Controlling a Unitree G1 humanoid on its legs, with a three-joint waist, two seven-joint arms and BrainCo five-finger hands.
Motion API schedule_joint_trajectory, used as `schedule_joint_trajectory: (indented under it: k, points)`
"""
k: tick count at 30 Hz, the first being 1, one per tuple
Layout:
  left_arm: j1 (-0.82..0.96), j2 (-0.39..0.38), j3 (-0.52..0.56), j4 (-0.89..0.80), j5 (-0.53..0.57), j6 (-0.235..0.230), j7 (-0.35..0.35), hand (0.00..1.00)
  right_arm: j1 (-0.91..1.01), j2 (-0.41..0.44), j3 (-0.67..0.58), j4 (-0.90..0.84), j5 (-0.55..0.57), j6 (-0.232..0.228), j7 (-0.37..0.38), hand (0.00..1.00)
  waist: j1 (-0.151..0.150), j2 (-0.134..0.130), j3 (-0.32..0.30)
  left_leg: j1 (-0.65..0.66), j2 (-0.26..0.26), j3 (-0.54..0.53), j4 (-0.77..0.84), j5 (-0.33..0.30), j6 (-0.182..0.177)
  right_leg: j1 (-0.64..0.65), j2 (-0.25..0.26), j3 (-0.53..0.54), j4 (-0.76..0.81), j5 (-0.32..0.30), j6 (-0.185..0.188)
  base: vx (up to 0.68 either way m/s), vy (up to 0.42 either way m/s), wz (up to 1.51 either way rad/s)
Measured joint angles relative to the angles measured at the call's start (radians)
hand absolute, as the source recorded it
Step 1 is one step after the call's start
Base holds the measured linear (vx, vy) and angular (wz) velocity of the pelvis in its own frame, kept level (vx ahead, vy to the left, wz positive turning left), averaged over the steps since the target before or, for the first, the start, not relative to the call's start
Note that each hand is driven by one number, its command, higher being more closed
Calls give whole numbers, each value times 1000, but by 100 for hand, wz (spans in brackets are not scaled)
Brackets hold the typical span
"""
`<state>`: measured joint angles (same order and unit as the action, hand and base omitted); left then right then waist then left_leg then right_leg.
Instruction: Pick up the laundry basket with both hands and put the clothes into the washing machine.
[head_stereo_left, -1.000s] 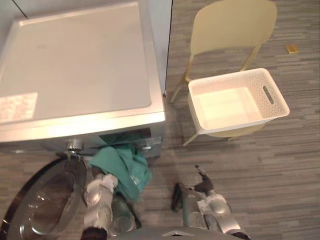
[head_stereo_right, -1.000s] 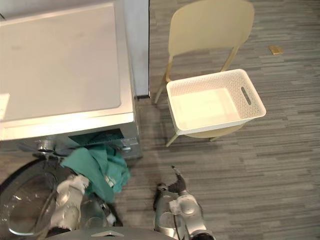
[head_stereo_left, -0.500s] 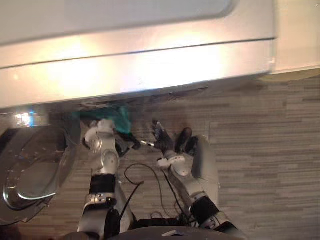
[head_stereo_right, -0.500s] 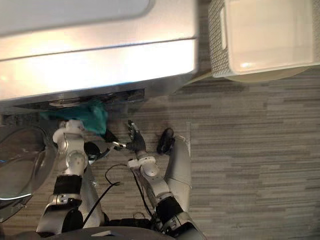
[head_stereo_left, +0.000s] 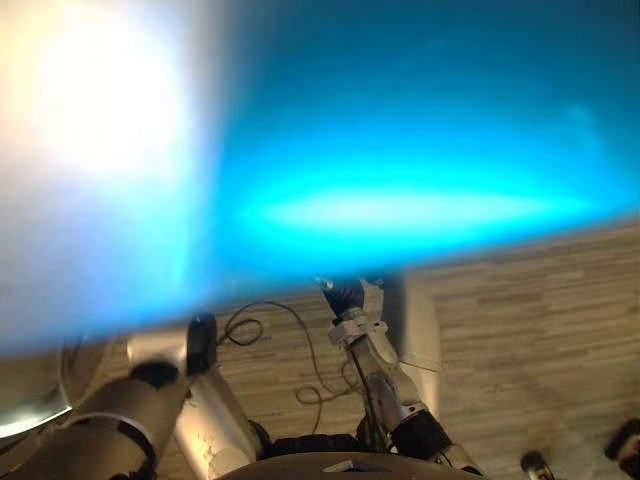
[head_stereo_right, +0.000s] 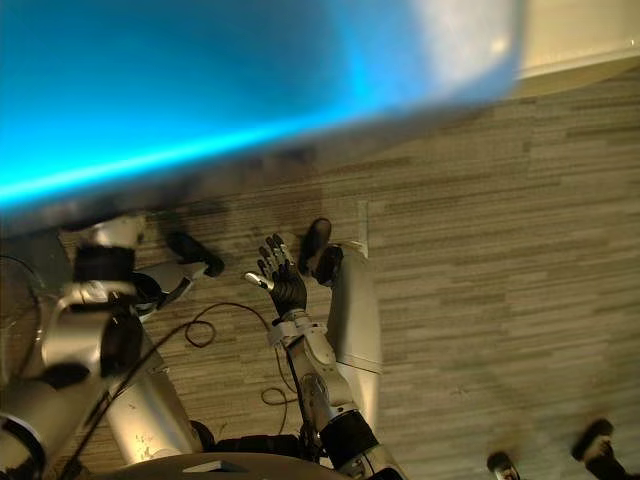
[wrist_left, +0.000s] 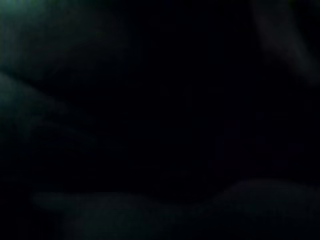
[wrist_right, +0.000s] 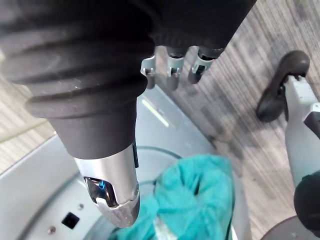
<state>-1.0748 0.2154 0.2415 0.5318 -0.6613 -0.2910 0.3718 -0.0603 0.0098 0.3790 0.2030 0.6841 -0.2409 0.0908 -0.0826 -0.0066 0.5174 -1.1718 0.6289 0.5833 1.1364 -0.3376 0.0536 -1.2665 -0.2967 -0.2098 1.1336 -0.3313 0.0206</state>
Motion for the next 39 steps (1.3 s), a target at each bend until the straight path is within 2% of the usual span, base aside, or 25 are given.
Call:
schedule_joint_trajectory:
  k: [2, 3, 6, 7, 9, 12, 15, 16, 17, 19, 23, 24, 26, 27, 28, 30, 33, 35, 38, 39]
  points:
    - [-154, 118, -63, 34, 47, 38, 2, 100, 0, 1, -3, -4, 35, 4, 11, 0, -11, -12, 4, -18, 28, -1, 8, 1, 1, -13, 19, -14, -13, 15, -9, -55, -52, -30]
    - [-162, 158, -108, 34, 59, 43, -2, 100, 4, 1, -9, -8, 36, 4, 12, 0, -10, -13, 3, -19, 30, -3, 8, 1, 1, -10, 20, -17, -16, 17, -10, -51, -28, -20]
    - [-203, 224, -211, 41, 19, 55, 8, 100, 15, 14, -52, -40, 101, 11, 24, 0, -12, -17, 1, -27, 33, 6, -20, 11, 4, -10, 33, -31, -62, 46, -12, -68, -14, -9]
    - [-221, 260, -281, 59, -15, 55, 15, 100, 25, 18, -69, -62, 114, 23, 34, 0, -11, -18, 1, -22, 30, 24, -43, 14, 0, -10, 36, -33, -91, 61, -13, -82, 2, -8]
    - [-240, 288, -363, 90, -74, 42, 26, 100, 45, 18, -93, -103, 127, 49, 38, 0, -8, -18, 1, 1, 21, 68, -81, 28, 4, -8, 35, -29, -132, 86, -11, -56, 7, -2]
    - [-243, 290, -373, 100, -120, 18, 74, 100, 54, 18, -127, -145, 144, 65, 38, 0, -10, -18, 1, 4, 13, 81, -106, 45, 23, -2, 38, -33, -170, 113, -8, -42, 19, -5]
    - [-260, 284, -371, 119, -93, 19, 79, 100, 54, 18, -143, -147, 142, 70, 37, 0, -13, -19, 1, 2, 3, 82, -134, 62, 25, 10, 38, -48, -202, 131, -8, -36, 34, 5]
    - [-281, 282, -371, 154, -9, 50, 39, 0, 53, 18, -153, -147, 141, 69, 37, 0, -14, -19, 1, 3, -14, 85, -159, 74, 21, 13, 32, -53, -216, 140, -9, -37, 28, 15]
    - [-286, 282, -370, 163, 17, 64, 19, 0, 52, 18, -155, -147, 140, 69, 37, 0, -14, -20, 2, 4, -17, 86, -166, 81, 24, 14, 32, -55, -221, 143, -10, -43, 22, 18]
    - [-307, 282, -358, 210, 217, 141, -66, 0, 52, 19, -158, -143, 134, 70, 38, 0, -13, -24, 4, 6, -27, 88, -195, 107, 28, 19, 31, -66, -239, 153, -13, -31, 7, 9]
    - [-324, 280, -310, 278, 561, 247, -123, 0, 48, 22, -159, -131, 134, 70, 44, 0, -7, -37, 11, 19, -27, 99, -230, 130, 19, 31, 39, -79, -266, 167, -21, -12, 0, 0]
    - [-325, 279, -300, 283, 611, 259, -128, 0, 46, 22, -158, -126, 134, 70, 47, 0, -6, -41, 13, 23, -27, 102, -236, 133, 17, 33, 42, -80, -272, 170, -22, -23, -5, -5]
    - [-320, 277, -275, 315, 796, 301, -159, 0, 37, 24, -155, -110, 134, 73, 63, 0, -6, -44, 14, 25, -24, 102, -254, 146, 16, 45, 51, -92, -294, 179, -23, -18, -1, -4]
    - [-314, 277, -274, 317, 833, 312, -169, 0, 37, 24, -155, -109, 134, 74, 65, 0, -6, -45, 15, 26, -22, 102, -255, 147, 17, 47, 53, -94, -297, 180, -24, -9, 7, -6]
    - [-299, 276, -256, 317, 951, 332, -216, 0, 37, 24, -156, -109, 132, 84, 76, 0, -5, -45, 15, 26, -18, 102, -258, 150, 17, 51, 58, -97, -306, 186, -24, -3, 7, -6]
    - [-265, 273, -234, 318, 1037, 351, -264, 0, 36, 24, -155, -105, 132, 96, 81, 0, -8, -45, 15, 33, -18, 103, -267, 156, 21, 64, 63, -101, -322, 194, -22, 6, 24, -6]
    - [-208, 248, -168, 314, 1035, 368, -317, 0, 36, 23, -156, -80, 92, 107, 81, 0, -4, -46, 16, 61, -15, 105, -281, 161, 24, 101, 76, -105, -352, 204, -20, 15, 36, -6]
    - [-196, 237, -132, 305, 992, 369, -315, 0, 36, 22, -155, -66, 80, 114, 81, 0, -4, -46, 16, 81, -16, 107, -286, 161, 22, 122, 78, -107, -359, 205, -21, 9, 17, -1]
    - [-184, 228, -69, 240, 893, 361, -257, 0, 36, 18, -154, -36, 55, 113, 80, 0, -8, -46, 16, 127, -28, 112, -312, 164, 7, 168, 77, -111, -374, 205, -21, 19, 16, 9]
    - [-157, 222, -40, 221, 856, 326, -207, 0, 37, 18, -147, -29, 55, 112, 79, 0, -15, -48, 16, 141, -32, 110, -324, 174, 10, 188, 77, -121, -382, 206, -22, 22, -5, 13]
